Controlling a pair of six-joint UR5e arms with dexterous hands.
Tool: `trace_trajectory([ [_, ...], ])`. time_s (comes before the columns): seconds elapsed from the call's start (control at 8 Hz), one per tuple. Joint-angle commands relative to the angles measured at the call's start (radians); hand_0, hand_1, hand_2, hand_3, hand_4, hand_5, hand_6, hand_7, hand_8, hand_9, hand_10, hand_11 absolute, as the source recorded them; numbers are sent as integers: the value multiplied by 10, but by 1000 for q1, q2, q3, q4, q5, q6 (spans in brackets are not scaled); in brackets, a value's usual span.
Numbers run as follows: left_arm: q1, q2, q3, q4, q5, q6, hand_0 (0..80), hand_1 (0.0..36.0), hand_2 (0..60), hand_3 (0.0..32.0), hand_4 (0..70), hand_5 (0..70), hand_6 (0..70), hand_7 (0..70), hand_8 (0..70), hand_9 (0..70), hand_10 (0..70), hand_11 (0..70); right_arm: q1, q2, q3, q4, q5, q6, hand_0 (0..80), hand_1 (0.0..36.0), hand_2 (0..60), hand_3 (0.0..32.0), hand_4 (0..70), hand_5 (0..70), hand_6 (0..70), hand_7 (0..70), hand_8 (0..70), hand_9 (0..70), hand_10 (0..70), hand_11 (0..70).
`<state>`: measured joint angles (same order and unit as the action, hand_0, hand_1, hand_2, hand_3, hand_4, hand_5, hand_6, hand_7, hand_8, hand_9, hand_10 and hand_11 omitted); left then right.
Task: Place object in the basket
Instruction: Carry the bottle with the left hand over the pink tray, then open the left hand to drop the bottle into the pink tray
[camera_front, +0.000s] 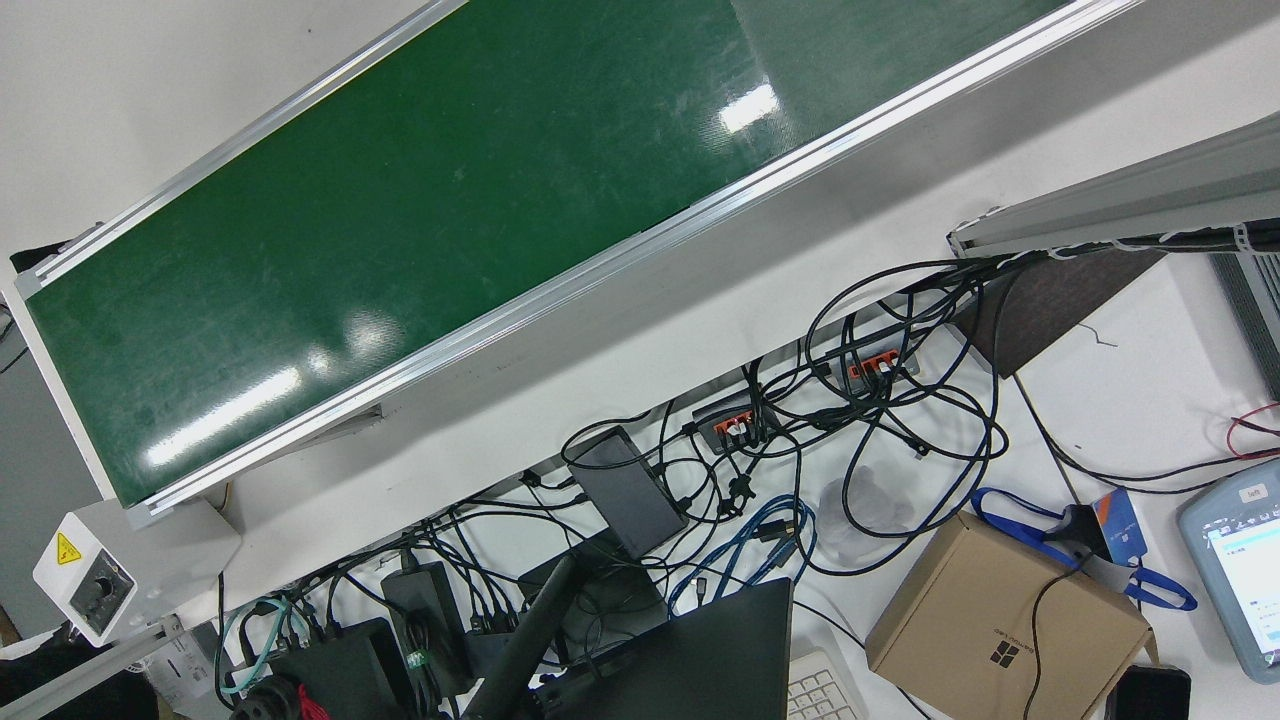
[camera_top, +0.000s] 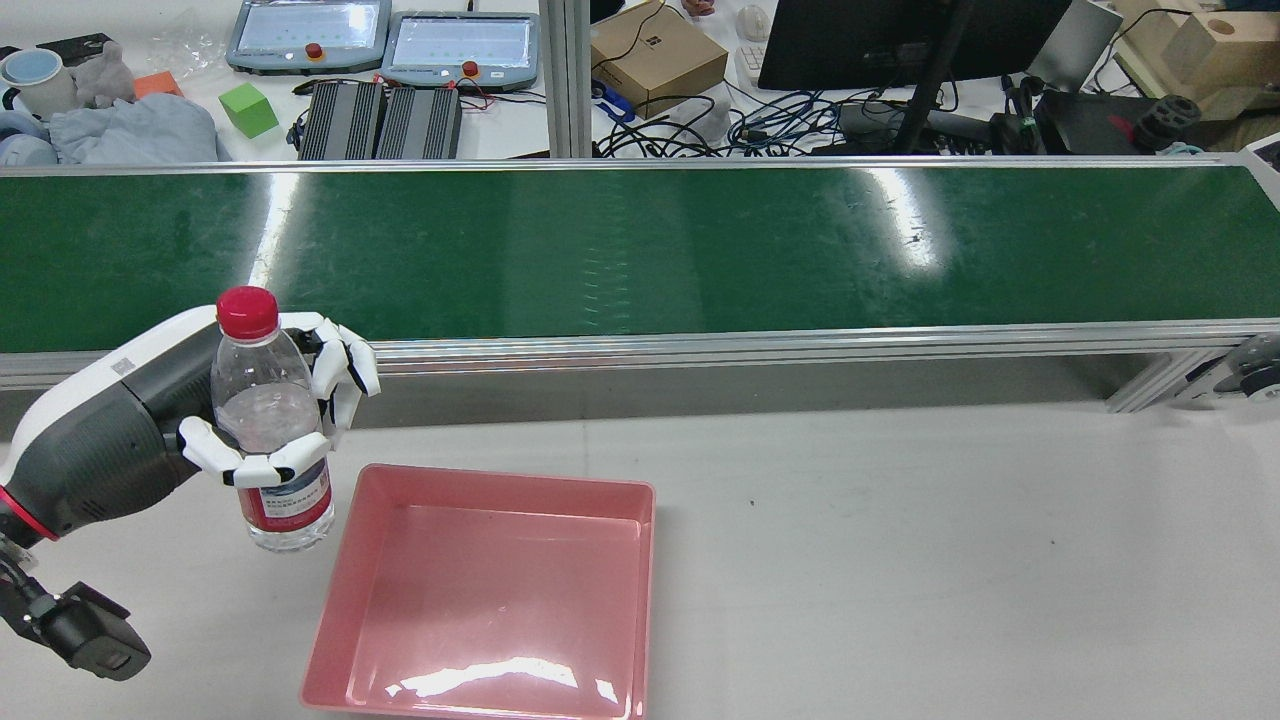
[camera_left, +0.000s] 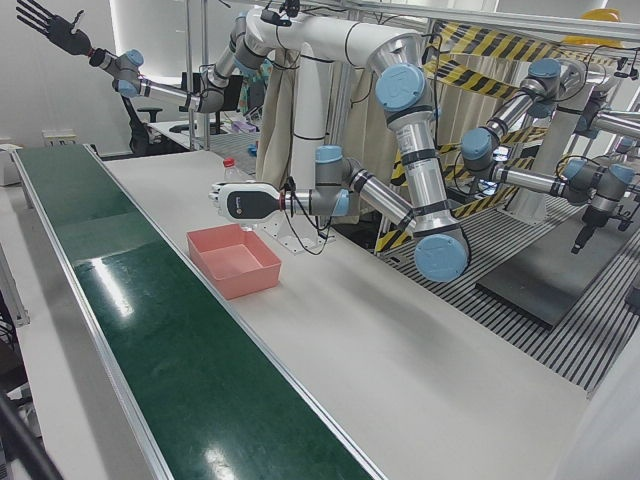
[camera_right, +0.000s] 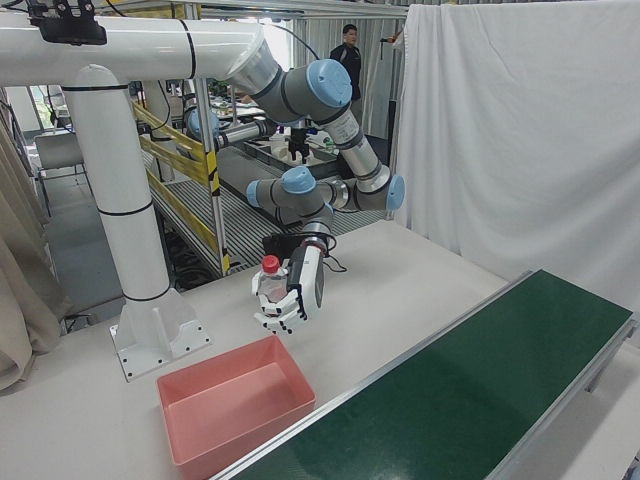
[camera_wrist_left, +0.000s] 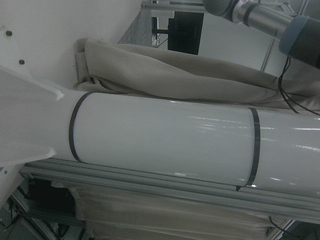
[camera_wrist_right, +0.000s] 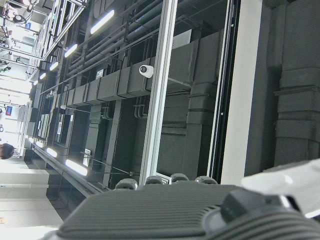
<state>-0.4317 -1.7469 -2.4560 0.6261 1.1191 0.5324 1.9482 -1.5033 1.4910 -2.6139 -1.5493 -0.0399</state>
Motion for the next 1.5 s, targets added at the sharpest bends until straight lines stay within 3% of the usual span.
trace_trajectory([
  [0.0, 126, -29, 15, -26, -95, 55, 581, 259, 564, 0, 485, 631, 441, 447, 447, 521, 369, 534, 0, 0, 0, 0, 0, 0, 0, 0, 0, 0, 0, 0, 0, 0, 0, 0, 0, 0],
  [0.12, 139, -29, 15, -38, -111, 55, 569, 241, 522, 0, 479, 625, 435, 443, 434, 505, 359, 519, 0, 0, 0, 0, 0, 0, 0, 0, 0, 0, 0, 0, 0, 0, 0, 0, 0, 0],
  [0.25, 137, -28, 21, -80, -114, 55, 565, 214, 407, 0, 459, 596, 402, 418, 410, 475, 339, 492, 0, 0, 0, 0, 0, 0, 0, 0, 0, 0, 0, 0, 0, 0, 0, 0, 0, 0],
  [0.38, 134, -23, 50, -130, -114, 55, 537, 173, 272, 0, 387, 510, 309, 339, 336, 402, 304, 446, 0, 0, 0, 0, 0, 0, 0, 0, 0, 0, 0, 0, 0, 0, 0, 0, 0, 0],
  [0.5, 133, -20, 83, -193, -113, 52, 493, 142, 259, 0, 332, 463, 227, 281, 267, 328, 261, 387, 0, 0, 0, 0, 0, 0, 0, 0, 0, 0, 0, 0, 0, 0, 0, 0, 0, 0],
  [0.62, 134, -19, 103, -221, -113, 52, 469, 85, 92, 0, 231, 383, 142, 181, 185, 221, 207, 305, 0, 0, 0, 0, 0, 0, 0, 0, 0, 0, 0, 0, 0, 0, 0, 0, 0, 0],
  [0.75, 130, -19, 104, -224, -111, 49, 466, 46, 0, 0, 189, 355, 111, 126, 142, 159, 180, 266, 0, 0, 0, 0, 0, 0, 0, 0, 0, 0, 0, 0, 0, 0, 0, 0, 0, 0],
  [0.88, 119, -17, 101, -224, -110, 47, 464, 8, 0, 0, 166, 333, 82, 71, 106, 104, 151, 222, 0, 0, 0, 0, 0, 0, 0, 0, 0, 0, 0, 0, 0, 0, 0, 0, 0, 0],
  [1.38, 93, -17, 89, -210, -107, 44, 467, 11, 0, 0, 135, 352, 56, 41, 69, 70, 119, 178, 0, 0, 0, 0, 0, 0, 0, 0, 0, 0, 0, 0, 0, 0, 0, 0, 0, 0],
])
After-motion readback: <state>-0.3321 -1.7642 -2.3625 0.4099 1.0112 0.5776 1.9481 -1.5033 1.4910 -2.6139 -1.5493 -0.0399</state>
